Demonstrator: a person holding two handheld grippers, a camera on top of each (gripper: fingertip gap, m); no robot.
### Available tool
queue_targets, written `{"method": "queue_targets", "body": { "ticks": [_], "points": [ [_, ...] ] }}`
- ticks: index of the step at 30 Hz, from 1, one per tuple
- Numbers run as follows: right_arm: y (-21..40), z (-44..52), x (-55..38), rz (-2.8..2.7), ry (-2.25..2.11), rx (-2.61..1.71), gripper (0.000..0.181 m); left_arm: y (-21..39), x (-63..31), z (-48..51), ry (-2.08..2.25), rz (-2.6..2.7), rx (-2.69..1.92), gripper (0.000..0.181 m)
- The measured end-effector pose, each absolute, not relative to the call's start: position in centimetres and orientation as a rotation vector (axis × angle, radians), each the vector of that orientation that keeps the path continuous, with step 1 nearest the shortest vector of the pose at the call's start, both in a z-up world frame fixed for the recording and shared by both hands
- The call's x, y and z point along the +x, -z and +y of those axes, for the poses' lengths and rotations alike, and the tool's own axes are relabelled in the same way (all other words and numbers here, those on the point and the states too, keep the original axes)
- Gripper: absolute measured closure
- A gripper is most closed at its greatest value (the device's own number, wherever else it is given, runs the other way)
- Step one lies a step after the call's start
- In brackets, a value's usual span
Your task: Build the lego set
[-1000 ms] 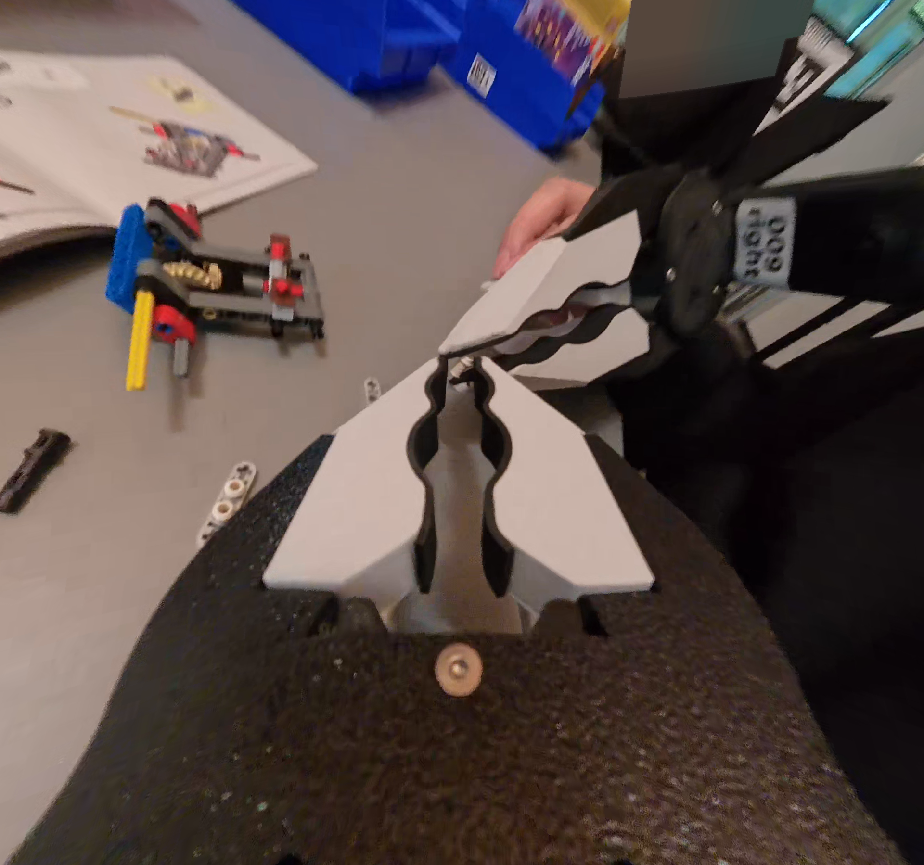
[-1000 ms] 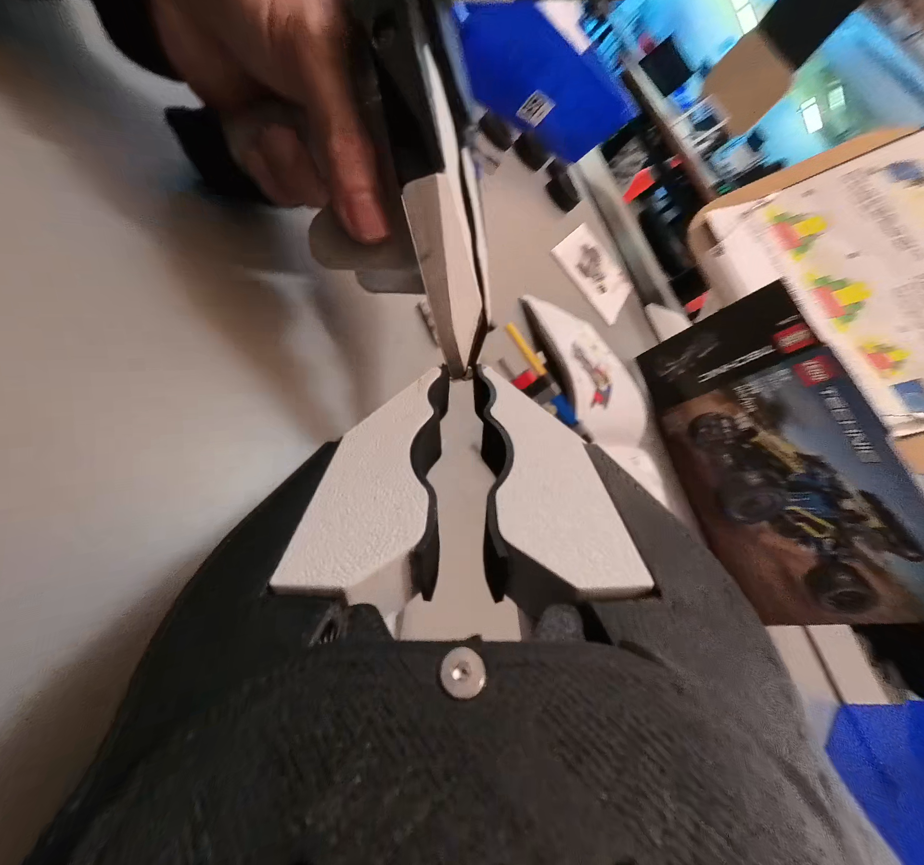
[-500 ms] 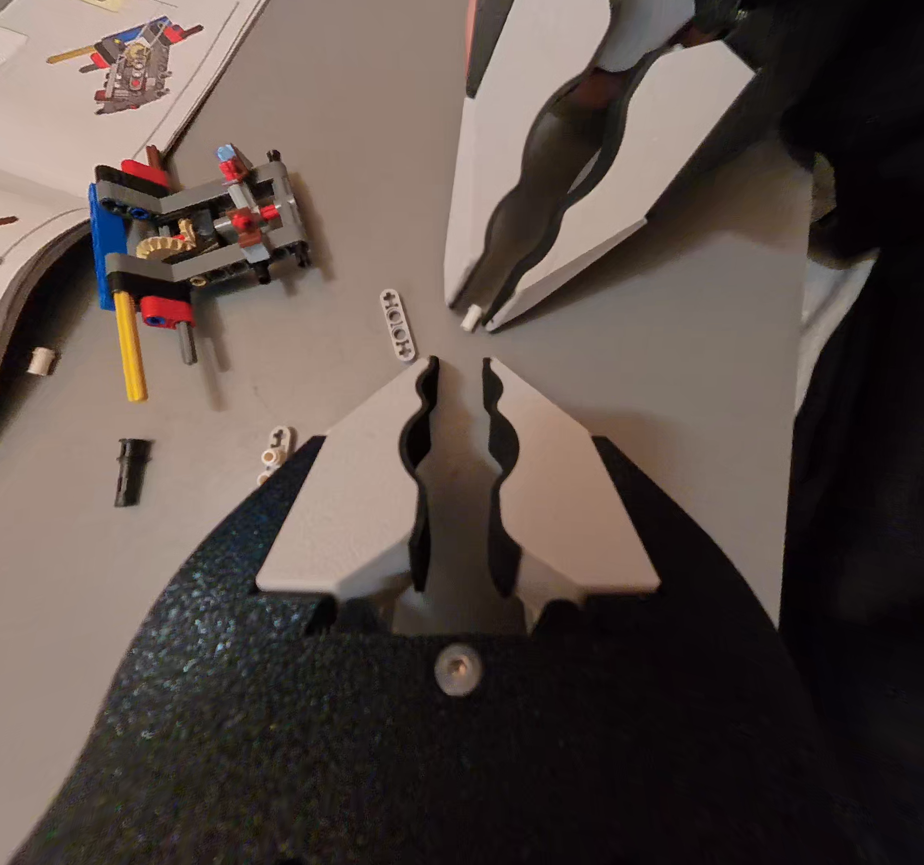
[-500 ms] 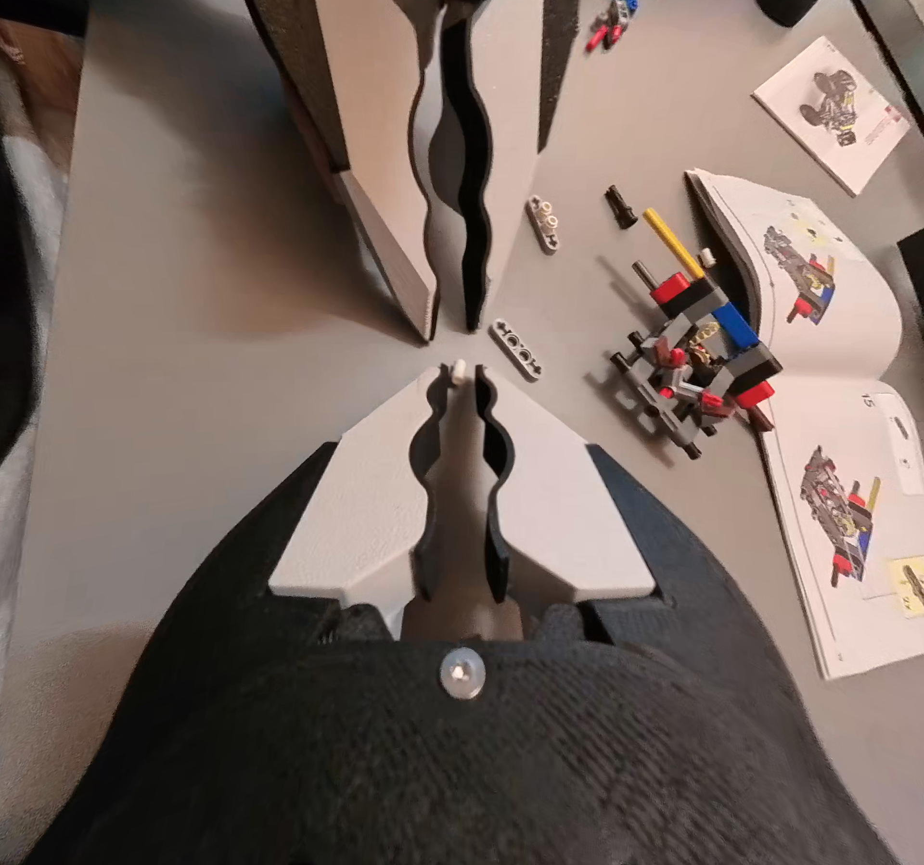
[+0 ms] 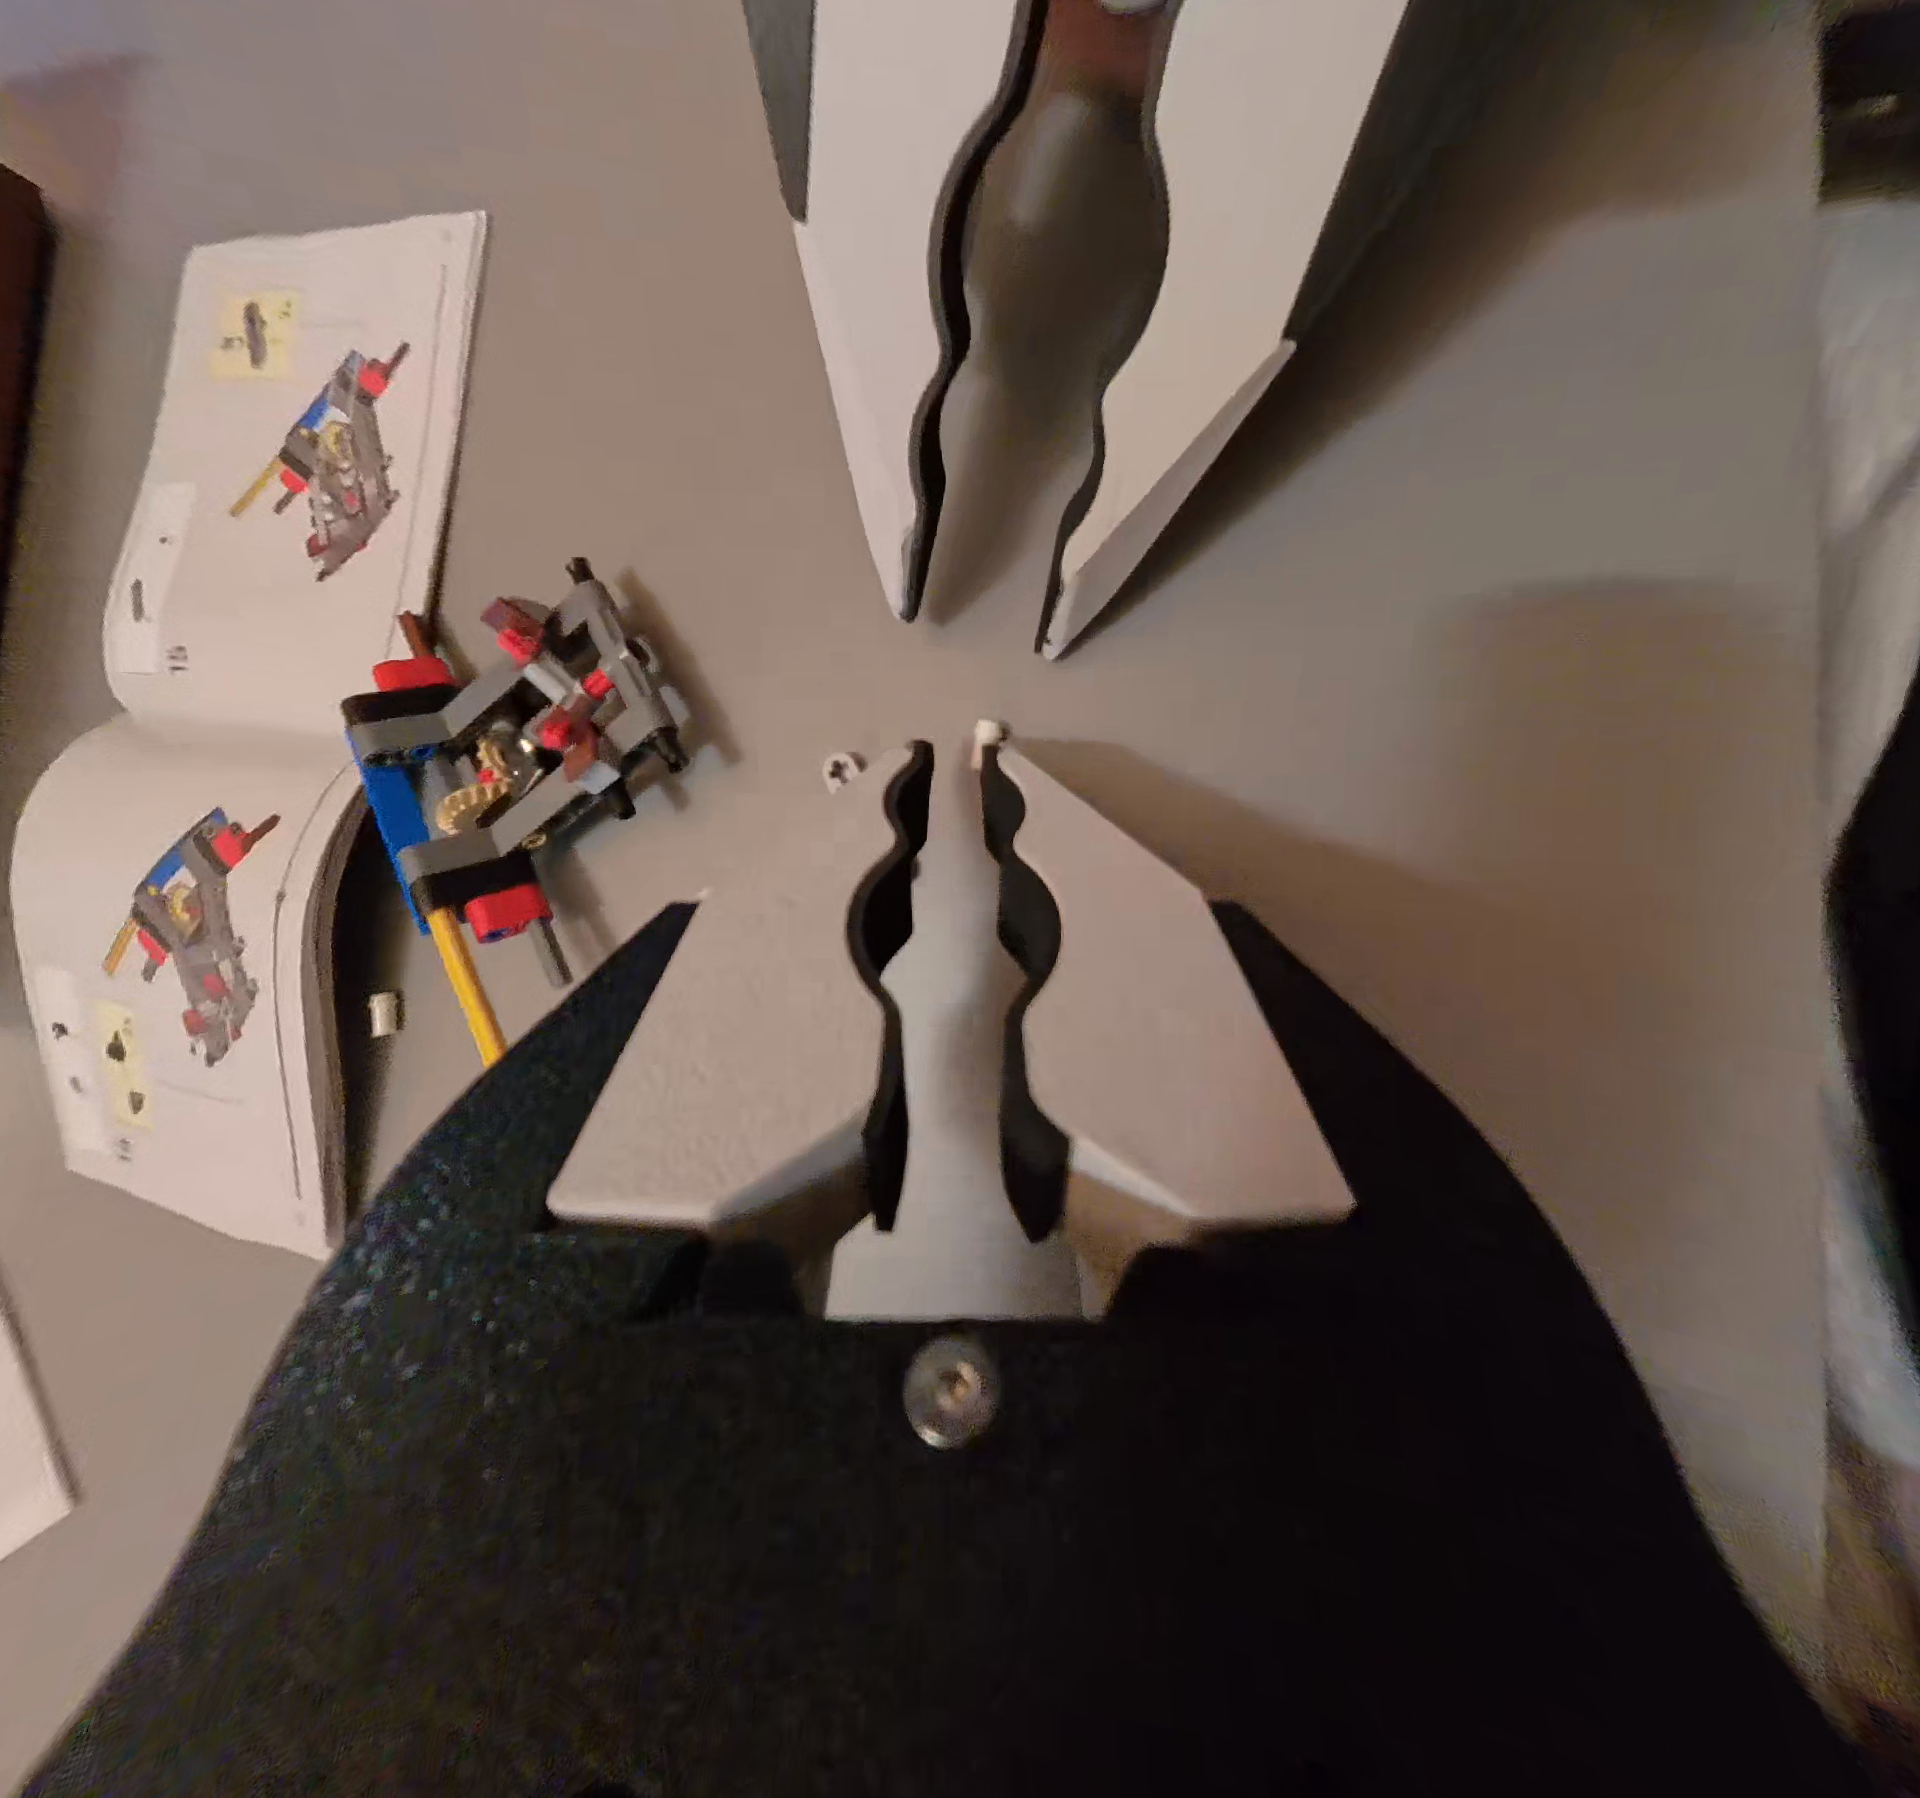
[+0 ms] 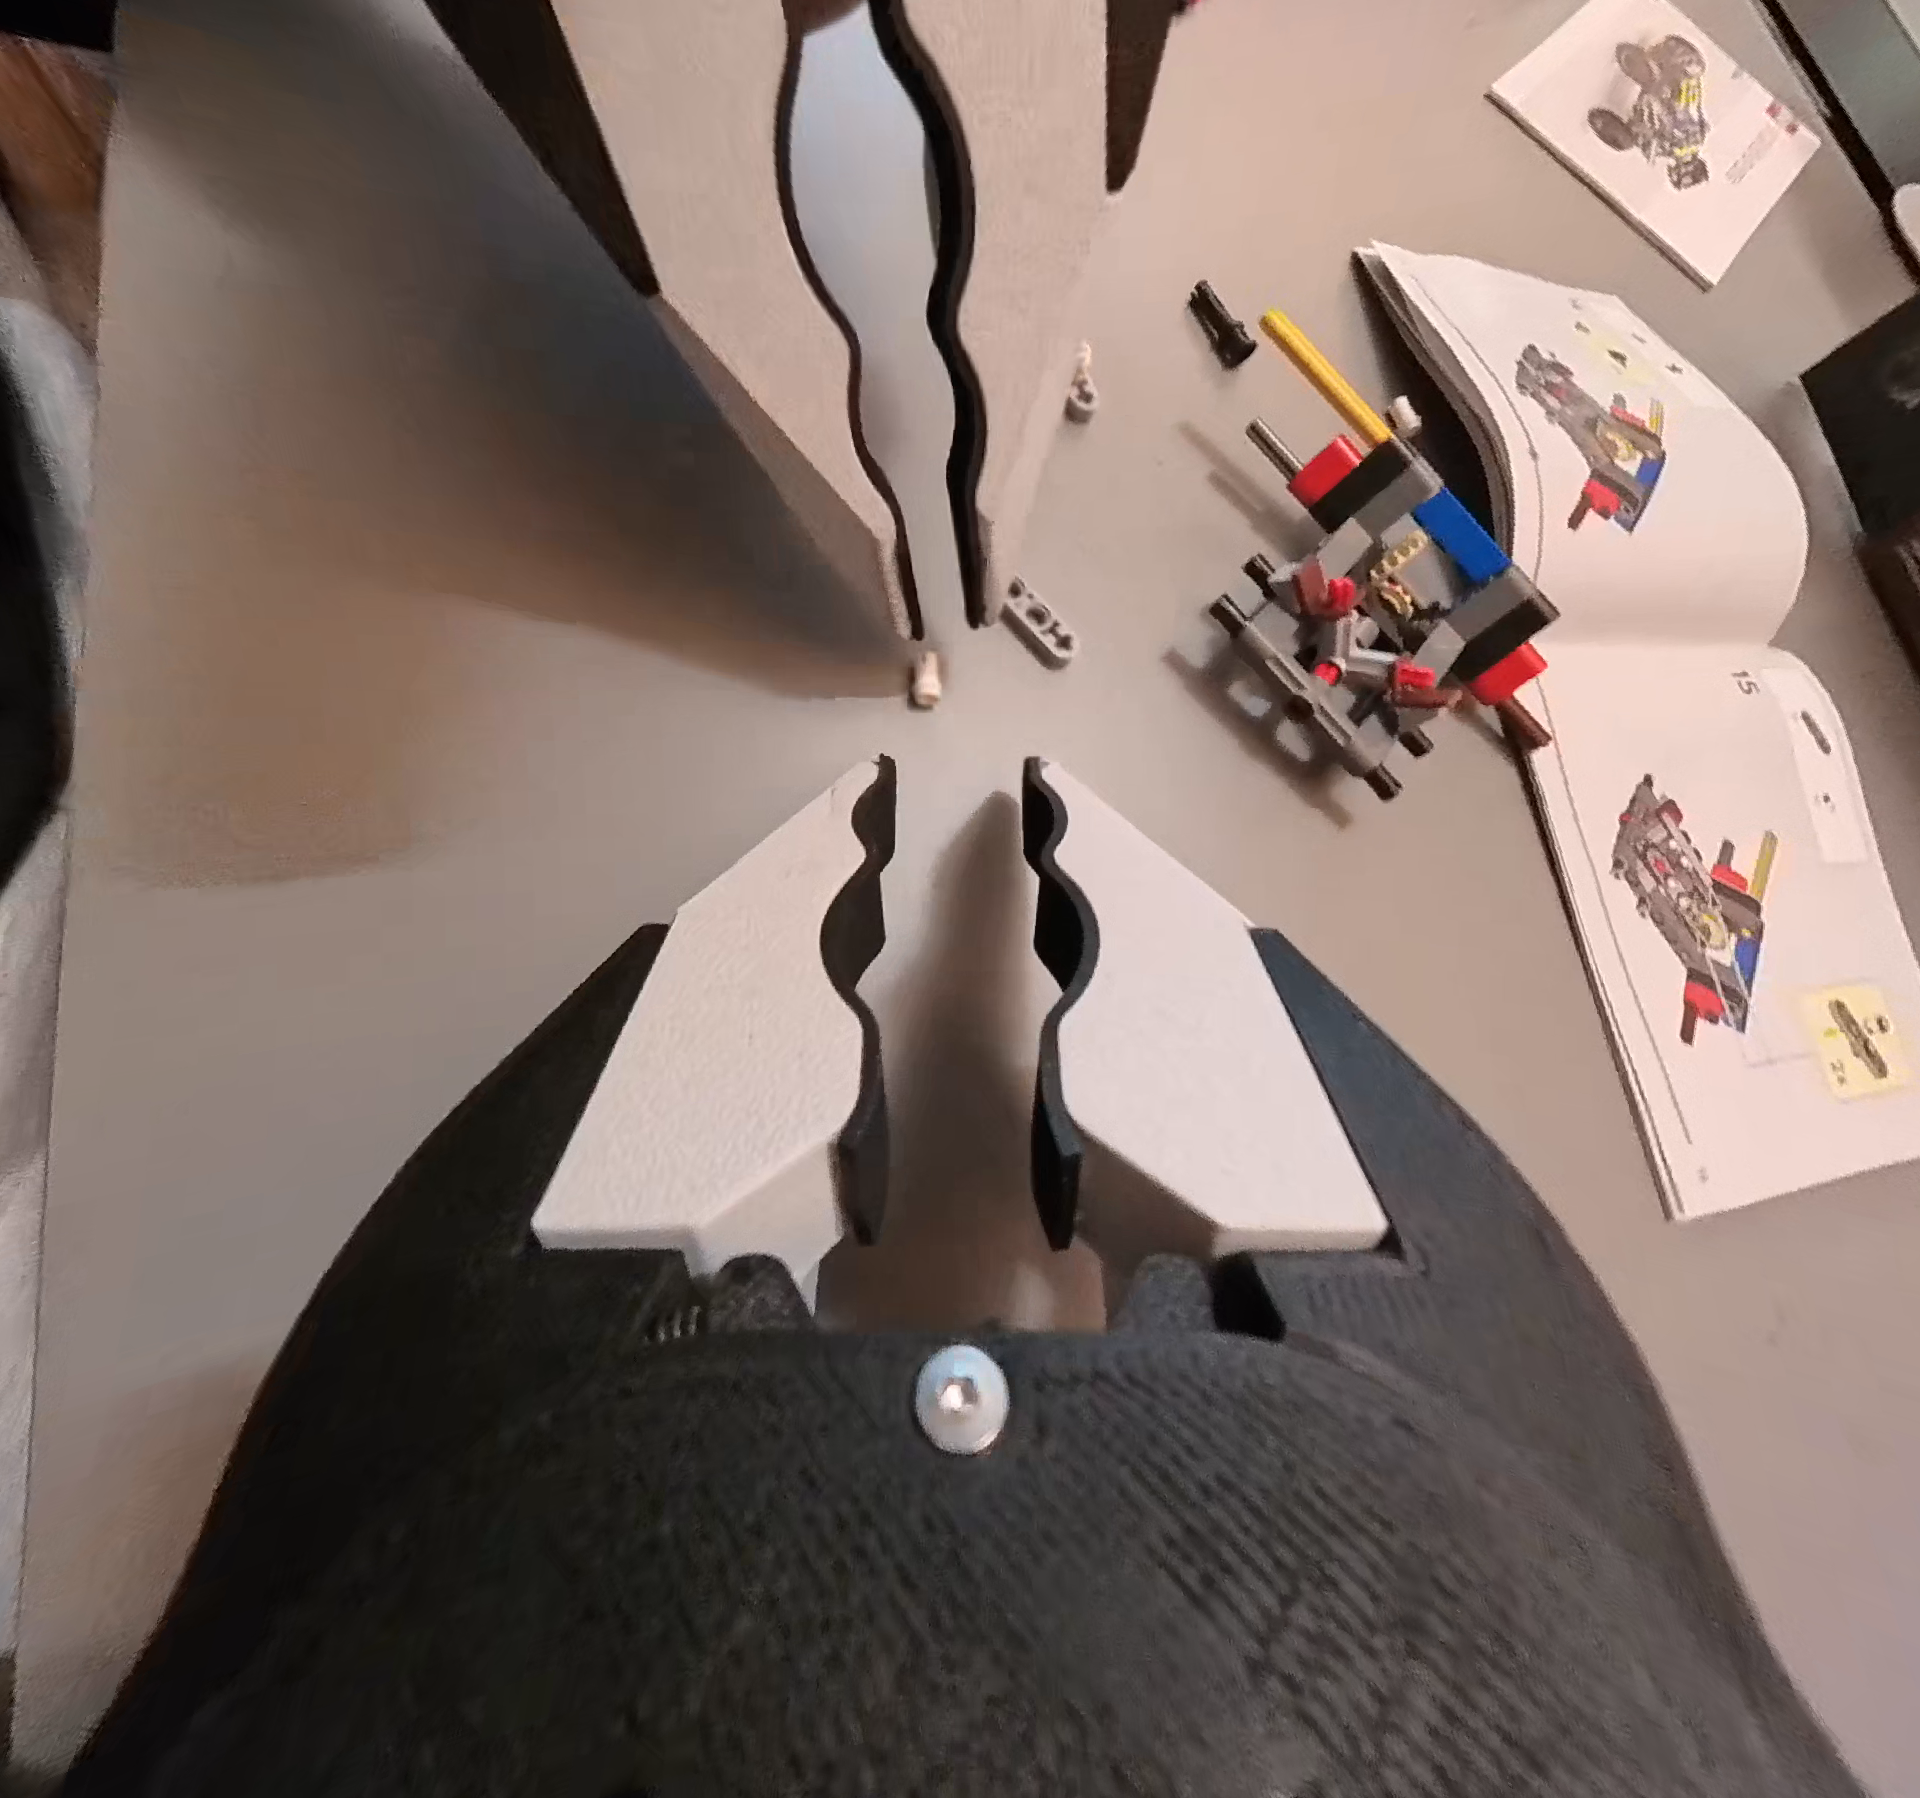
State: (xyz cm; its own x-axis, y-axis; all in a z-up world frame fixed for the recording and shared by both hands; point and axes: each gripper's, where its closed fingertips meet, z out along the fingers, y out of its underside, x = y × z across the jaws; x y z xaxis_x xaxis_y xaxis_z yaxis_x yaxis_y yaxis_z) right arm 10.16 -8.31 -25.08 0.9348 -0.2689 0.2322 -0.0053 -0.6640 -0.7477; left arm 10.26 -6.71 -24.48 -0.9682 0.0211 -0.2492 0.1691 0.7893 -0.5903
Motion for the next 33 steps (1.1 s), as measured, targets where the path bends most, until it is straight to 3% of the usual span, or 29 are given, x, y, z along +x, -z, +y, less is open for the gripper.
{"method": "queue_targets", "body": {
  "ticks": [4,10,12,17,20,26,33],
  "points": [
    [25.1,-8.8,10.3,0.22,0.416,-2.268,0.158,25.6,9.8,-6.9,0.762,2.892,0.158,0.176],
    [25.1,-9.3,10.5,0.275,0.408,-2.266,0.157,25.5,10.6,-7.4,0.828,2.859,0.099,0.178],
    [24.4,-9.7,10.9,0.336,0.404,-2.218,0.156,23.8,11.1,-7.9,1.089,2.797,-0.02,0.178],
    [17.9,-8.7,10.8,0.457,0.171,-1.733,0.156,13.7,11.3,-7.9,2.251,2.303,-0.302,0.178],
    [13.6,-8.6,10.3,0.506,-0.134,-1.344,0.158,10.6,10.9,-6.4,2.533,2.014,-0.224,0.179],
    [10.7,-7.3,9.5,0.549,-0.63,-0.96,0.163,9.8,9.0,-7.0,2.453,1.918,0.086,0.178],
    [9.5,-6.8,8.5,0.497,-0.794,-0.852,0.165,10.3,8.3,-7.7,2.216,1.965,0.264,0.179]
  ]
}}
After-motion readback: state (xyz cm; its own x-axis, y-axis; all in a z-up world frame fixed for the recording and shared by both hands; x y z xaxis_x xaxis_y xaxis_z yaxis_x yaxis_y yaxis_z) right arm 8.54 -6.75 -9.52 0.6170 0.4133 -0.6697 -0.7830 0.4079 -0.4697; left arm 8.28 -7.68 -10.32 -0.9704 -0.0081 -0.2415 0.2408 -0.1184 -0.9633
